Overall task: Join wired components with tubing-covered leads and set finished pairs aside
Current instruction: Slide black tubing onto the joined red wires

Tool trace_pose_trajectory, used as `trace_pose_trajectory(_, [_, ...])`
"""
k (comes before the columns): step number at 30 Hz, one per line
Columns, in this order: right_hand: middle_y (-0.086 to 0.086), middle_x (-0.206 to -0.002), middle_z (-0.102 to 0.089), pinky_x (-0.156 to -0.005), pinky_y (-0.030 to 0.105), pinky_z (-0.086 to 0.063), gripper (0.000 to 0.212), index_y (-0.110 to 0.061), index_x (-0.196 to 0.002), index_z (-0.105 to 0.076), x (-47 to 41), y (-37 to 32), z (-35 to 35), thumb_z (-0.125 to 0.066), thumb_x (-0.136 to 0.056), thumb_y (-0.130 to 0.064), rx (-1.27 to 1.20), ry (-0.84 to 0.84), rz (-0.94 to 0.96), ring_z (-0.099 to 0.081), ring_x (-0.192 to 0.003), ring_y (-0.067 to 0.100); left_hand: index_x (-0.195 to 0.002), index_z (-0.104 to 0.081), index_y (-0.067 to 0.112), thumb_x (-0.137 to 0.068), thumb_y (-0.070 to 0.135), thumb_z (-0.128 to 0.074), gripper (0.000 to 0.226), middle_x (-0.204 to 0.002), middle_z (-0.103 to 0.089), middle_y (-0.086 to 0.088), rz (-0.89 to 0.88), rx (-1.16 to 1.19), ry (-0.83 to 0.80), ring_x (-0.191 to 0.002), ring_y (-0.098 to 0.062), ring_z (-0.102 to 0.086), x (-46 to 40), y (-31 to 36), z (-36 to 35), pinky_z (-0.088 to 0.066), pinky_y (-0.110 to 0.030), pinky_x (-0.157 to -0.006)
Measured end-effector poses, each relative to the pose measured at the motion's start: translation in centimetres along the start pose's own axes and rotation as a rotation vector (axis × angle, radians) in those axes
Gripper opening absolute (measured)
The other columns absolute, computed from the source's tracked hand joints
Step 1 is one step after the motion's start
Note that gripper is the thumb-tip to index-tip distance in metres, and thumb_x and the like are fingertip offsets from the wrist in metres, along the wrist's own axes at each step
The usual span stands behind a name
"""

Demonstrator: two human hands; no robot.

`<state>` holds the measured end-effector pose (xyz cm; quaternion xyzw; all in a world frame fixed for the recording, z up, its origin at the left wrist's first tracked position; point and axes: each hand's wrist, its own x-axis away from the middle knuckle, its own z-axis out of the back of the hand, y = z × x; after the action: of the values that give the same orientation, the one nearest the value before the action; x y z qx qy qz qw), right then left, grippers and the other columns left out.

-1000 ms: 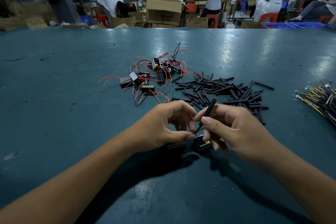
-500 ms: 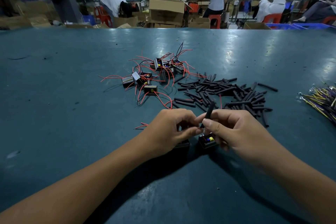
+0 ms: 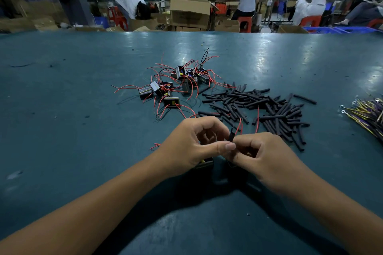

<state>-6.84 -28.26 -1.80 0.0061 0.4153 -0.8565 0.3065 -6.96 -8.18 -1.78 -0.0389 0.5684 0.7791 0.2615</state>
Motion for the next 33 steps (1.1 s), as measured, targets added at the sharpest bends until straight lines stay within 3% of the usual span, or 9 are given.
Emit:
trace_pose_trajectory(4, [-0.008,-0.061,-0.063,-0.052,0.020,-0.040,0.011,-0.037,-0.085,-0.070,-0.1,-0.1,1.3,-0.079,-0.085,-0.030,-0.124,-0.016,-0.015,-0.050,-0.052,0.003,-0.084,-0.066,0.018,-0.085,0.021,-0.076,0.010,-0.074,-0.058,-0.025,-0.019,-0.009,0.034,-0.059,-0.038,-0.047,0.0,0.0,-0.4,-0.040,-0.053,-0.055])
trace_pose_trajectory(6, [-0.003,-0.075,-0.070,-0.055,0.026,-0.049,0.016,-0.034,-0.095,-0.068,-0.1,-0.4,2.2,-0.075,-0.082,-0.032,-0.172,0.033,0.007,-0.061,-0.060,0.014,-0.084,-0.066,0.020,-0.085,0.021,-0.076,0.010,-0.072,-0.058,-0.023,-0.028,-0.034,0.030,-0.059,-0.040,-0.046,0.0,0.1,-0.3,-0.039,-0.052,-0.054])
trace_pose_trajectory(10, [-0.005,-0.088,-0.069,-0.058,0.019,-0.049,0.016,-0.033,-0.101,-0.066,0.0,-0.7,3.1,-0.067,-0.085,-0.034,-0.144,0.140,0.121,-0.066,-0.076,0.013,-0.085,-0.068,0.020,-0.086,0.021,-0.077,0.009,-0.073,-0.061,-0.010,-0.065,-0.116,0.002,-0.062,-0.036,-0.048,0.0,0.0,-0.3,-0.041,-0.049,-0.055])
trace_pose_trajectory(15, [-0.008,-0.087,-0.065,-0.067,0.015,-0.045,0.007,-0.016,-0.095,-0.069,-0.3,-0.9,3.7,-0.063,-0.092,-0.020,0.295,0.166,0.380,-0.060,-0.076,0.009,-0.087,-0.070,0.019,-0.086,0.024,-0.076,0.008,-0.074,-0.058,0.011,-0.086,-0.179,-0.030,-0.064,-0.009,-0.049,0.0,-0.1,-0.2,-0.043,-0.034,-0.058])
trace_pose_trajectory(17, [-0.004,-0.088,-0.065,-0.068,0.019,-0.045,0.009,-0.013,-0.093,-0.068,-0.2,-0.9,3.7,-0.060,-0.094,-0.018,0.353,0.159,0.410,-0.059,-0.076,0.014,-0.088,-0.070,0.021,-0.086,0.023,-0.076,0.006,-0.074,-0.056,0.018,-0.096,-0.190,-0.049,-0.066,-0.002,-0.049,0.0,-0.1,-0.2,-0.041,-0.025,-0.060])
trace_pose_trajectory(24, [-0.010,-0.082,-0.063,-0.059,0.022,-0.045,0.005,-0.024,-0.089,-0.065,-0.1,-1.0,3.4,-0.062,-0.092,-0.021,0.143,0.223,0.260,-0.060,-0.075,0.011,-0.087,-0.069,0.024,-0.087,0.022,-0.076,0.008,-0.075,-0.061,0.013,-0.094,-0.176,-0.051,-0.066,-0.005,-0.053,-0.1,-0.2,-0.1,-0.047,-0.029,-0.062])
trace_pose_trajectory(27, [-0.010,-0.081,-0.063,-0.059,0.017,-0.044,0.005,-0.023,-0.088,-0.065,-0.2,-1.1,3.4,-0.062,-0.092,-0.021,0.149,0.222,0.263,-0.061,-0.076,0.008,-0.087,-0.070,0.018,-0.086,0.021,-0.077,0.007,-0.074,-0.064,0.005,-0.074,-0.168,-0.061,-0.064,-0.015,-0.058,-0.1,-0.3,0.0,-0.051,-0.037,-0.062])
trace_pose_trajectory(31, [-0.010,-0.082,-0.064,-0.058,0.020,-0.046,0.006,-0.024,-0.086,-0.066,-0.2,-1.1,3.4,-0.063,-0.091,-0.022,0.114,0.211,0.256,-0.062,-0.076,0.011,-0.087,-0.071,0.017,-0.085,0.019,-0.078,0.008,-0.073,-0.067,0.010,-0.078,-0.156,-0.079,-0.064,-0.004,-0.062,-0.1,-0.4,0.1,-0.051,-0.023,-0.063])
trace_pose_trajectory(33, [-0.011,-0.080,-0.064,-0.058,0.023,-0.048,0.006,-0.026,-0.085,-0.066,-0.1,-1.1,3.3,-0.064,-0.091,-0.024,0.073,0.208,0.230,-0.063,-0.074,0.013,-0.086,-0.071,0.016,-0.084,0.018,-0.079,0.008,-0.074,-0.068,0.008,-0.084,-0.161,-0.071,-0.064,-0.006,-0.062,0.0,-0.4,0.0,-0.052,-0.024,-0.064])
